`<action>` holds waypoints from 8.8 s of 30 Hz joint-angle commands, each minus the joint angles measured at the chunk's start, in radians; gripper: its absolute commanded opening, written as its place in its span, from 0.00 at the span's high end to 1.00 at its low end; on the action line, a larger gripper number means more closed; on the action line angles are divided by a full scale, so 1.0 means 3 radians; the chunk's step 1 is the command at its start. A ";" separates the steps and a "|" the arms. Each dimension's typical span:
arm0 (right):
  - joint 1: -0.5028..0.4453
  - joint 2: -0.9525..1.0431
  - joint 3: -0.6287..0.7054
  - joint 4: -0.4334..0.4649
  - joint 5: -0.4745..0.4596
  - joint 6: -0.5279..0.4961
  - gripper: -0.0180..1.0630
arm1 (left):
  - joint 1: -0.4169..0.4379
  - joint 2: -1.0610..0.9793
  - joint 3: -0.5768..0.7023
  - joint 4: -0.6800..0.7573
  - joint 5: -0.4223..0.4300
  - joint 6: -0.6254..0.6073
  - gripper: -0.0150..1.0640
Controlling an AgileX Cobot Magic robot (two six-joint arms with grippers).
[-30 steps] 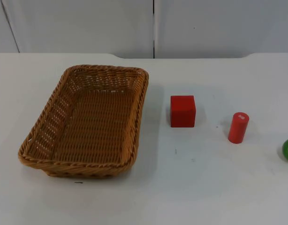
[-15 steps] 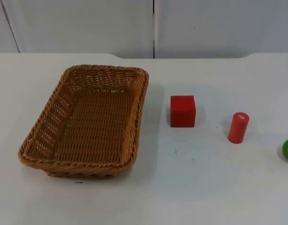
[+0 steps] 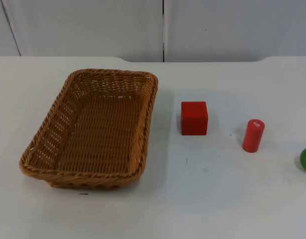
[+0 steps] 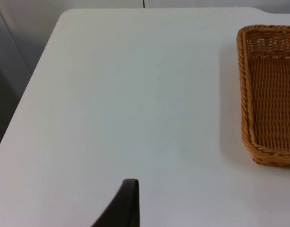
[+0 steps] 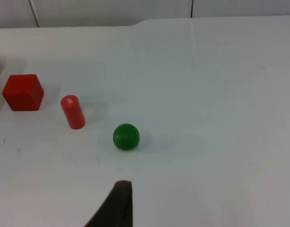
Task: Pick up the basket with the left hand and place the object to the left of the red cylinder into the basket with the right hand.
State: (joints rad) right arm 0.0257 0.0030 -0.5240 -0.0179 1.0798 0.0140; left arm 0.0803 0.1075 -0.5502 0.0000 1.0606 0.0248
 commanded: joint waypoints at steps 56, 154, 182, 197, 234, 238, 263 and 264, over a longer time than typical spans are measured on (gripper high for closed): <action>-0.0007 -0.0010 0.0026 -0.0018 -0.0004 -0.0025 0.01 | -0.0004 0.2061 -0.0374 -0.1304 -0.1261 0.1007 0.01; -0.0007 -0.0010 0.0026 -0.0012 -0.0004 -0.0047 0.01 | -0.0167 0.7308 -0.3348 -0.1788 -0.0541 0.1808 0.01; -0.0007 -0.0010 0.0026 -0.0018 -0.0004 -0.0073 0.01 | -0.0173 0.7316 -0.3348 -0.1983 -0.0379 0.1710 0.62; -0.0007 -0.0010 0.0026 -0.0018 -0.0004 -0.0073 0.01 | -0.0173 0.7316 -0.3348 -0.2016 -0.0321 0.1694 0.62; -0.0007 -0.0010 0.0026 -0.0018 -0.0004 -0.0091 0.01 | -0.0173 0.6816 -0.3257 -0.2183 0.0124 0.1170 0.99; -0.0007 -0.0010 0.0026 -0.0018 -0.0004 -0.0091 0.01 | -0.0166 0.6552 -0.3142 -0.2119 0.0198 0.1119 0.99; -0.0007 -0.0010 0.0026 0.0018 -0.0004 -0.0097 0.01 | 0.0398 0.4762 -0.2499 -0.1670 0.0535 0.0773 0.99; -0.0007 -0.0010 0.0026 0.0018 -0.0004 -0.0097 0.01 | 0.0398 0.4762 -0.2499 -0.1670 0.0535 0.0773 0.99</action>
State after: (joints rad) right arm 0.0257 0.0013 -0.5221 -0.0154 1.0824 0.0000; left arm 0.1901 1.5690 -1.3028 -0.4847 1.2142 0.2707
